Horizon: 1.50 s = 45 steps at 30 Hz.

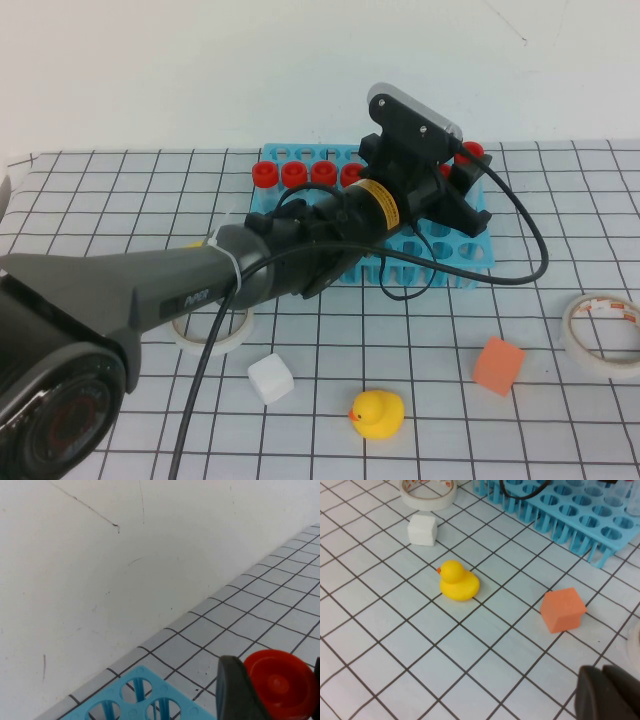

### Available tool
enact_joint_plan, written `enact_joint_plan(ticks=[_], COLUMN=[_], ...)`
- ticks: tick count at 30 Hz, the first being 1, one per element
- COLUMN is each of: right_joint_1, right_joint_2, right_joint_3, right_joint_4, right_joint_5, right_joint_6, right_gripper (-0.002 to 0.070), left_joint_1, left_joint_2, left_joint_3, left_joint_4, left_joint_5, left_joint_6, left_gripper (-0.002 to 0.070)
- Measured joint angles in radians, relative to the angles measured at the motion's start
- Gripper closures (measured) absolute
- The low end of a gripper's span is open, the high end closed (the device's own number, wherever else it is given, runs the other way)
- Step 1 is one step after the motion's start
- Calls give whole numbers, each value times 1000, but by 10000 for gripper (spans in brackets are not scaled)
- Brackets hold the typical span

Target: Place the test tubes

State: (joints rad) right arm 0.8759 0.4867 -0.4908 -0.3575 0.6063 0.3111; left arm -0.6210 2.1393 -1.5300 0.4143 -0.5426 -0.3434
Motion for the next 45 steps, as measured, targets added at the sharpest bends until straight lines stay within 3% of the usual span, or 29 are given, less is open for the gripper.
enact_joint_plan(ticks=[25, 39, 45], right_joint_1=[0, 0, 0], right_joint_2=[0, 0, 0], right_joint_3=[0, 0, 0], right_joint_4=[0, 0, 0], right_joint_5=[2, 0, 0], right_joint_6=[8, 41, 42], right_gripper=[678, 678, 678], left_joint_1=[-2, -2, -2], left_joint_2=[8, 26, 26], left_joint_3=[0, 0, 0], left_joint_4=[-11, -13, -14], left_joint_5=[-9, 56, 52], left_joint_6=[-11, -60, -53], left_gripper=[410, 370, 427])
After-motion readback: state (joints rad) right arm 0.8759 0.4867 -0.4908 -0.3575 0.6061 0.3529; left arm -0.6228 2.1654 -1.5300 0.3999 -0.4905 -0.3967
